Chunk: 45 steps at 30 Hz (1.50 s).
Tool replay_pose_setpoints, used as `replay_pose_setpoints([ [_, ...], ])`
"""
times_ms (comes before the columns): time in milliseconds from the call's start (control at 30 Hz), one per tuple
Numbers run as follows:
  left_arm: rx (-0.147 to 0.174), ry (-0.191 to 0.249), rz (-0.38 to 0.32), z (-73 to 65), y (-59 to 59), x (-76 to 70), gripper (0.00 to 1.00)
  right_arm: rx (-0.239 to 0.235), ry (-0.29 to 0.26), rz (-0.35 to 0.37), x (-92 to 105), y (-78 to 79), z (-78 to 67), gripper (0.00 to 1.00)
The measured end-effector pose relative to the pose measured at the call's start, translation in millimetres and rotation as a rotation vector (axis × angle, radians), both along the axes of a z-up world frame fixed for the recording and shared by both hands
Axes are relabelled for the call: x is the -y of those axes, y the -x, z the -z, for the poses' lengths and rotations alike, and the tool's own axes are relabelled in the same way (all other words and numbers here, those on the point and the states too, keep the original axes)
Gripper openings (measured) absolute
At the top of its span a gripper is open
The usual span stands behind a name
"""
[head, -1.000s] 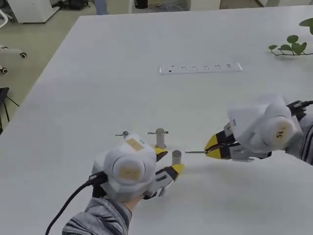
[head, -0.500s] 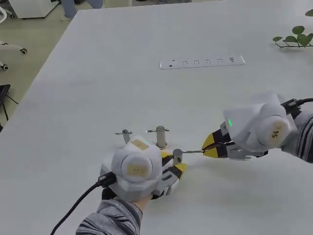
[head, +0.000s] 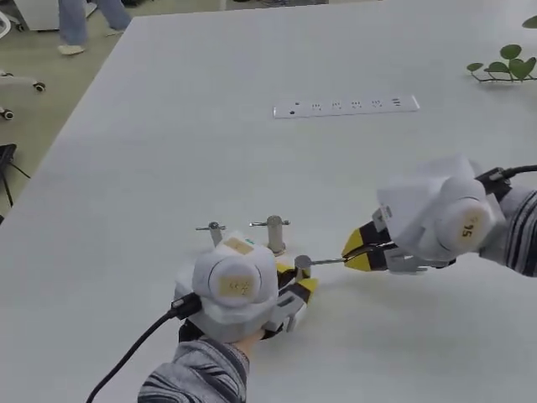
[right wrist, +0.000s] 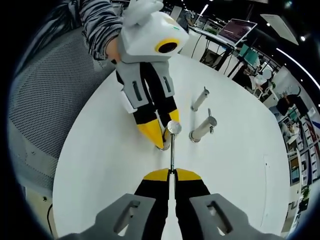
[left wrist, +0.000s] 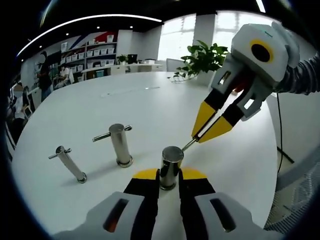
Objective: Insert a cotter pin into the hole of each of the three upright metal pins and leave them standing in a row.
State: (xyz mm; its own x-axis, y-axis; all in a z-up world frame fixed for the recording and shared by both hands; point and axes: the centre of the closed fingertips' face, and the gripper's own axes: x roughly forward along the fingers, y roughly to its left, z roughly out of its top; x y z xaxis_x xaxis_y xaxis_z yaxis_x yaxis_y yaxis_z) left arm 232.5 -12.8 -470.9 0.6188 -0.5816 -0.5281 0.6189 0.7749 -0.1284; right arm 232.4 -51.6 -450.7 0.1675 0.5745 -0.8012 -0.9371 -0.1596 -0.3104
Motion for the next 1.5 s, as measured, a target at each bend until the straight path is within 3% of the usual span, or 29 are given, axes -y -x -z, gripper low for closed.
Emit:
replay_pose_setpoints([
  [267, 0.006, -0.005, -0.004, 1.6, -0.9, 0.5, 0.11, -0.014, -0.025, -0.004, -7.1, 5.6, -11.3, 0.0],
  [567, 0.025, -0.01, -0.009, 2.4, -1.5, 1.0, 0.1, -0.006, -0.018, -0.016, -13.8, 6.8, -10.2, 0.0],
  [767, 0.022, 0.029, -0.057, 3.6, -2.5, 0.6, 0.1, -0.014, -0.026, 0.002, -19.4, 6.4, -9.4, 0.0],
  [1200, 0.011, 0.045, -0.084, 5.4, -3.0, 0.2, 0.11, -0.057, -0.046, 0.08, -29.0, 8.3, -9.7, 0.0],
  [1500, 0.001, 0.052, -0.09, 5.8, -3.3, 0.6, 0.11, -0.06, -0.051, 0.09, -35.1, 9.6, -10.0, 0.0],
])
